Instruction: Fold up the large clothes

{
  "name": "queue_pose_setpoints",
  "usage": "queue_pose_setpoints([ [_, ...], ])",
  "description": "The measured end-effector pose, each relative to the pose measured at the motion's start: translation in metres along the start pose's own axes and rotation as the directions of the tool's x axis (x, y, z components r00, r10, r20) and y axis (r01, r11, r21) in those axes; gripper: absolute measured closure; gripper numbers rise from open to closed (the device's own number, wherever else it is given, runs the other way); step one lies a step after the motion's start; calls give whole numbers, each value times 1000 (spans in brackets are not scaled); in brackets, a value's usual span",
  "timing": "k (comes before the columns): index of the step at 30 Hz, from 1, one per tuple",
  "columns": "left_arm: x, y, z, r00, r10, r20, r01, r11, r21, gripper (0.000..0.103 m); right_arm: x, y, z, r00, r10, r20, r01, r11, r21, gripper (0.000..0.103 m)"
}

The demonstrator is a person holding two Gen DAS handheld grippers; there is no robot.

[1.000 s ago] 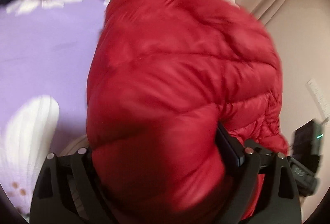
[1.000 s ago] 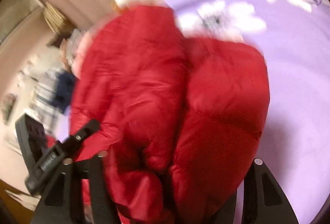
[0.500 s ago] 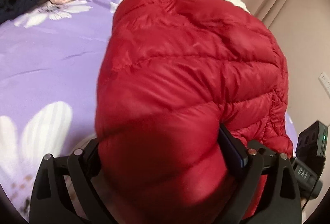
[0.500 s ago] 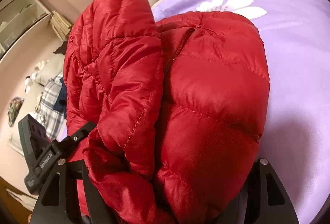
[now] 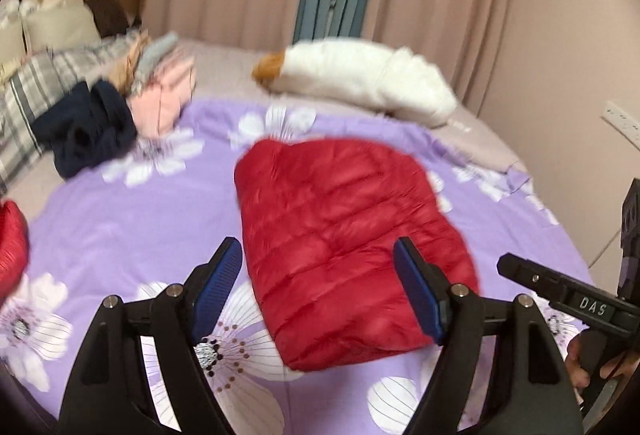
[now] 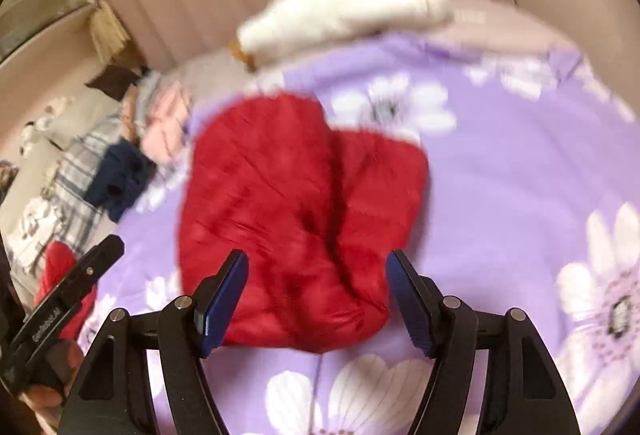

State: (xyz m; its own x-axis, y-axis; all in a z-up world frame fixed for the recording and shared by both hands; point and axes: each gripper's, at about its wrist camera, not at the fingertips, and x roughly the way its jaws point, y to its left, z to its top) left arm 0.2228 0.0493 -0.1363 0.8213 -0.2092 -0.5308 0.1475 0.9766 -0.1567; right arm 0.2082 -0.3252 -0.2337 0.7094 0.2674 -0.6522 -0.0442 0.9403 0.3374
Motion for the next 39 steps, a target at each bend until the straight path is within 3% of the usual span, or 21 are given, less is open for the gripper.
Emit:
queue_pose_setpoints([
  [6, -68, -17, 12, 996, -25, 85, 24, 1000, 17, 22, -64, 29, 4, 995, 40, 88, -35, 998, -50, 31],
  [8, -84, -20, 14, 995, -38, 95, 37, 999, 16, 14, -85, 42, 1, 991, 46, 126, -36, 996, -82, 29],
  [11, -109, -27, 13, 989, -51, 137, 49, 999, 21, 0, -100, 62, 4, 985, 54, 162, -35, 993, -117, 14],
  [15, -139, -33, 8, 982, -28, 187, 22, 999, 34, 0, -118, 73, 1, 976, 15, 218, 21, 987, -162, 3],
  [19, -164, -35, 2, 977, 8, 214, -11, 1000, 10, 0, -134, 77, -6, 969, -48, 242, 92, 981, -173, 3],
  [23, -181, -34, -8, 965, 21, 263, -10, 999, -43, 0, -145, 77, -17, 960, -57, 274, 105, 981, -164, 1],
  [26, -187, -33, -25, 960, 55, 274, -32, 996, -87, 0, -140, 78, -29, 954, -116, 275, 153, 981, -116, 1],
  [32, -196, -35, -45, 962, 63, 266, -37, 994, -100, 0, -146, 80, -50, 960, -72, 272, 99, 991, -88, 1],
  [36, -210, -32, -54, 940, 114, 321, -63, 984, -166, 0, -155, 81, -58, 949, -110, 297, 138, 988, -74, 1],
  [39, -214, -30, -53, 939, 114, 324, -50, 979, -200, 0, -161, 83, -64, 938, -137, 320, 166, 984, -64, 1],
])
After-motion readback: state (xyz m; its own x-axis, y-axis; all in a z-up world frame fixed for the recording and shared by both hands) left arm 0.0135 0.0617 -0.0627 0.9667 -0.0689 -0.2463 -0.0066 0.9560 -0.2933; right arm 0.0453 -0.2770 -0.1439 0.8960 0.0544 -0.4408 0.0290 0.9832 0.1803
